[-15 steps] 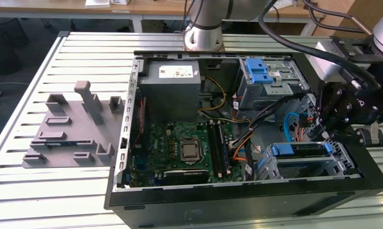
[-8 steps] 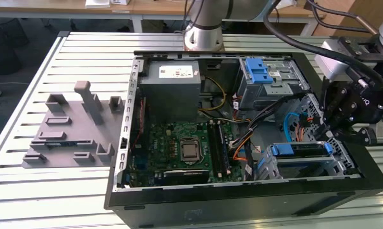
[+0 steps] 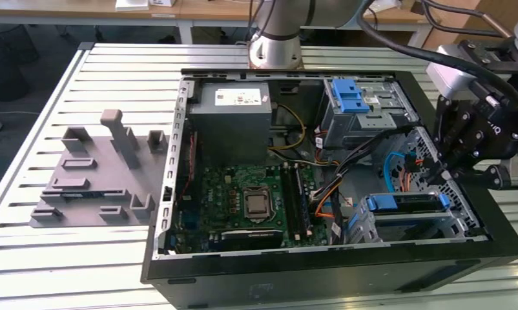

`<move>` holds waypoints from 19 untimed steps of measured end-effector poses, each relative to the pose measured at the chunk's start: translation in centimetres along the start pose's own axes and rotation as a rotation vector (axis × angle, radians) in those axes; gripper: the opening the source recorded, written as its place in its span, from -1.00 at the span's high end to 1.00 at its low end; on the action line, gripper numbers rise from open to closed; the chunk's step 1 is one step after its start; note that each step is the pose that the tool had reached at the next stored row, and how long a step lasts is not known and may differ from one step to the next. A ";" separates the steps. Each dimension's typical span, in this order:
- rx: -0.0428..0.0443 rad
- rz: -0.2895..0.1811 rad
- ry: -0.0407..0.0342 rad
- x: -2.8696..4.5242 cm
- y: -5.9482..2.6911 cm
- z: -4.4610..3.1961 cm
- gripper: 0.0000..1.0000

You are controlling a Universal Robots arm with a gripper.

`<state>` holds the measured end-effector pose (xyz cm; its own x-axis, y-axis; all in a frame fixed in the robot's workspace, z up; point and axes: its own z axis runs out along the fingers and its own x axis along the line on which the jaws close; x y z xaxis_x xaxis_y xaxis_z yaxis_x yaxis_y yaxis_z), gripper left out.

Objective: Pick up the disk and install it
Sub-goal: 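Insert the first disk wire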

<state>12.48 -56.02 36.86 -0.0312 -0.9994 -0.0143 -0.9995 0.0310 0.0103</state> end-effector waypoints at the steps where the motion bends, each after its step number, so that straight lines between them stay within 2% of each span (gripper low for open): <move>1: 0.0000 0.000 -0.0001 -0.18 0.01 -0.02 0.79; 15: 0.0000 0.002 -0.0017 -0.94 -0.85 0.01 0.79; 19: 0.0004 0.031 -0.0021 -1.12 -0.91 0.05 0.79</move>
<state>13.42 -54.92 36.81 -0.0623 -0.9979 -0.0161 -0.9980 0.0621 0.0104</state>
